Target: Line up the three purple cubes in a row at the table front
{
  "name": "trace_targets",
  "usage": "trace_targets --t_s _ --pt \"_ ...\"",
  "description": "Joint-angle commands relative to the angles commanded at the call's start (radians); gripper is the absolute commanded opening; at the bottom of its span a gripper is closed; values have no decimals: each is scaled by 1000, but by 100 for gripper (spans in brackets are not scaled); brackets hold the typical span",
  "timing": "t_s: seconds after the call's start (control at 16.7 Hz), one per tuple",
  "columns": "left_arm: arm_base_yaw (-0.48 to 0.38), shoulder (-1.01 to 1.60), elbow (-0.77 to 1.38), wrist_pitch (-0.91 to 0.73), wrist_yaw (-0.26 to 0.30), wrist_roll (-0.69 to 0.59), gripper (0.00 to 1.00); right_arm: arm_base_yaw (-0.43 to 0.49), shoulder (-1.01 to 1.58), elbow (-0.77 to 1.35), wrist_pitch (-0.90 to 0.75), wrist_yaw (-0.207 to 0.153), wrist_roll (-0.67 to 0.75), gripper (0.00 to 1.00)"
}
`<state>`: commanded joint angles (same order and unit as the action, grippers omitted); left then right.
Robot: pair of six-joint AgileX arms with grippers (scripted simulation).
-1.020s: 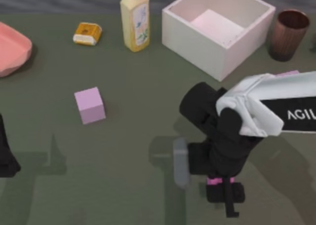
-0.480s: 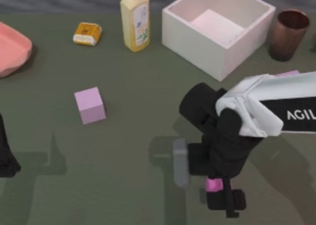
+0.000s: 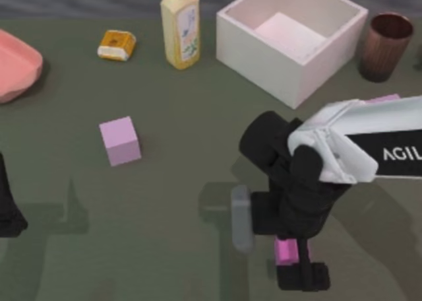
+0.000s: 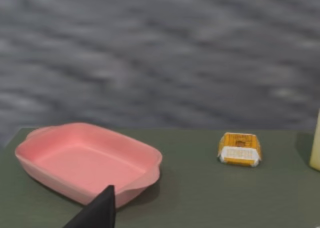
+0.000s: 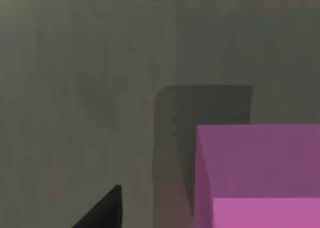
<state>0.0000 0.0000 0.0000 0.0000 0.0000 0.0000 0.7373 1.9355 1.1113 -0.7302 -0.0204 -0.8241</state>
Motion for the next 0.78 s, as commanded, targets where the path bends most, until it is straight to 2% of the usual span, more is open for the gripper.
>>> trace_targets --t_s 0.24,0.6,0.78 --pt "0 0 0 0 0 0 100 -5 -19 26 -41 0 2 100" --pt "0 0 0 0 0 0 100 3 -111 135 -253 -1 -8 100" --pt "0 0 0 0 0 0 100 2 -122 145 -266 -1 -8 100"
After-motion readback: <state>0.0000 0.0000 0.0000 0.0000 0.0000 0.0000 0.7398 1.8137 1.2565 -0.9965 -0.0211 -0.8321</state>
